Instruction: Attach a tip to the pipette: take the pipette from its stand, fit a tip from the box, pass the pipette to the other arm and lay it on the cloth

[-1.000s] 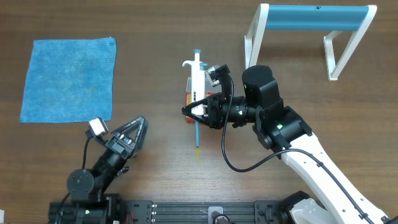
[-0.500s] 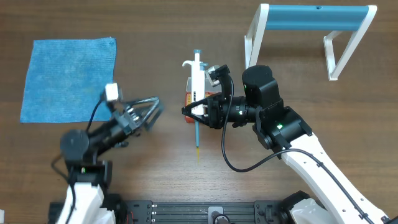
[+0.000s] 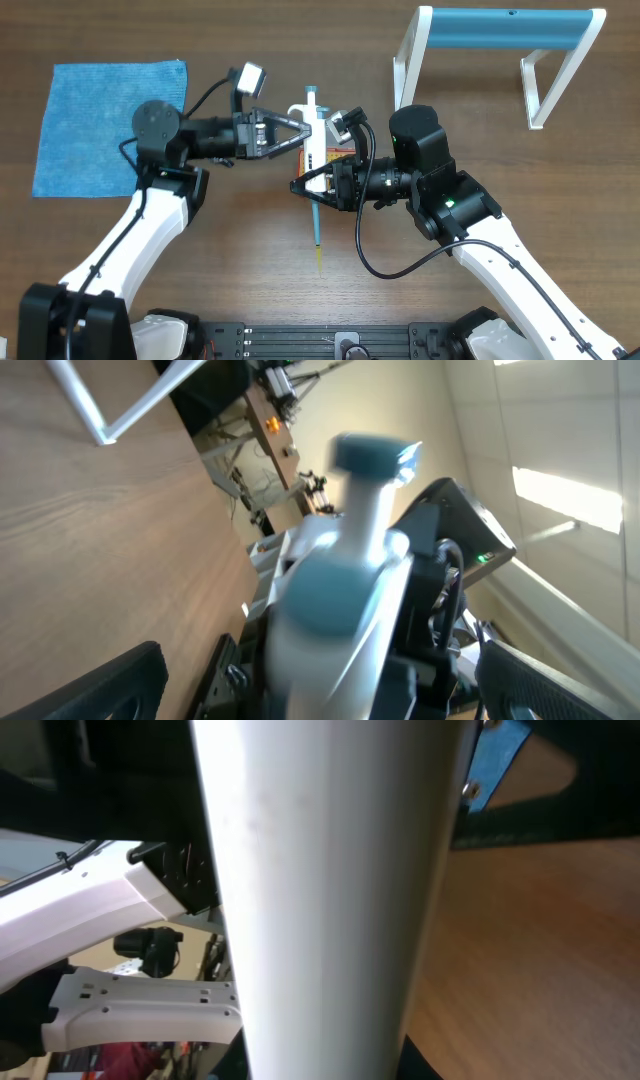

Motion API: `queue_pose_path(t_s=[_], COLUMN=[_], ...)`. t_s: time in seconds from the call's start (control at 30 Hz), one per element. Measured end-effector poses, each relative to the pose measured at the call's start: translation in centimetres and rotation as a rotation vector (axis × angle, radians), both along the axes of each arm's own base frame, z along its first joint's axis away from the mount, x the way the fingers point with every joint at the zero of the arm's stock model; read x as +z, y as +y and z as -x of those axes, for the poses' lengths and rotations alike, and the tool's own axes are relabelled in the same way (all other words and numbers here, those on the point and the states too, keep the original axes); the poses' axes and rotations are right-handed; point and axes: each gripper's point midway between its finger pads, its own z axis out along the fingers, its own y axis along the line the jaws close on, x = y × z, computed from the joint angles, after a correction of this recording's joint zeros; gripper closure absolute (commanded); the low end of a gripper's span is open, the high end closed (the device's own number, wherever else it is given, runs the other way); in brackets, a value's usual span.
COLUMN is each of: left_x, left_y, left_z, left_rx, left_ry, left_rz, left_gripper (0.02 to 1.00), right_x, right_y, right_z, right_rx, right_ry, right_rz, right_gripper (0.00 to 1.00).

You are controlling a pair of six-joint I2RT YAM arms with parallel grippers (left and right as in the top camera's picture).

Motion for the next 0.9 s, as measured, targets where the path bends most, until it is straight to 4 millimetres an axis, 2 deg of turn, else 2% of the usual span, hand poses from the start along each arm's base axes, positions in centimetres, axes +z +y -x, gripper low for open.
queue_pose_path(t_s=[0.17,0.2,0.27,0.3,0.33,0.4,0.47,0.53,0.57,0.6,0.63,0.8,0.83,0.87,0.9], left_x=[0.8,0.8,0.8,0.8,0.8,0.8,0.8,0.7,0.7,0.7,0.7,0.7,0.7,0.7,0.7], left_y=[-1.3,-1.5,-2.0,-2.1,-2.2,-2.3,-2.3,-2.3,-2.3,-2.3,-2.3,-2.3,-2.3,-2.3,-2.3], left_z=[0.1,0.2,0.6,0.8,0.8,0.9,0.9,0.9,0.9,0.9,0.9,1.0,1.0,1.0,1.0], left_rx=[-0.044,-0.051,-0.068,-0.075,-0.078,-0.082,-0.083,-0.085,-0.086,-0.085,-0.087,-0.091,-0.092,-0.091,-0.091], left_ry=[-0.048,-0.050,-0.055,-0.051,-0.050,-0.057,-0.060,-0.058,-0.057,-0.057,-0.056,-0.072,-0.073,-0.075,-0.083], left_rz=[0.004,0.004,0.004,0.003,0.003,0.003,0.004,0.002,0.002,0.002,0.001,0.001,0.001,0.001,0.001], left_gripper=[0.020,0.086,0.299,0.450,0.505,0.527,0.704,0.735,0.814,0.934,0.987,0.991,0.991,0.989,0.991], right_x=[0.1,0.2,0.2,0.2,0.2,0.2,0.2,0.2,0.3,0.4,0.4,0.5,0.5,0.5,0.5], right_y=[0.1,0.1,0.1,0.1,0.1,0.1,0.1,0.1,0.1,0.1,0.1,0.1,0.1,0.1,0.1], right_z=[0.3,0.3,0.4,0.4,0.4,0.4,0.4,0.5,0.5,0.6,0.6,0.7,0.7,0.7,0.7], right_rx=[0.014,0.015,0.016,0.016,0.016,0.018,0.019,0.021,0.024,0.029,0.029,0.036,0.037,0.037,0.036], right_ry=[0.021,0.022,0.026,0.028,0.028,0.029,0.029,0.028,0.026,0.027,0.034,0.033,0.033,0.033,0.036], right_rz=[-0.010,-0.010,-0.011,-0.011,-0.011,-0.012,-0.013,-0.014,-0.017,-0.020,-0.021,-0.026,-0.026,-0.026,-0.026], right_gripper=[0.917,0.919,0.917,0.919,0.919,0.917,0.919,0.919,0.919,0.919,0.919,0.919,0.781,0.338,0.139])
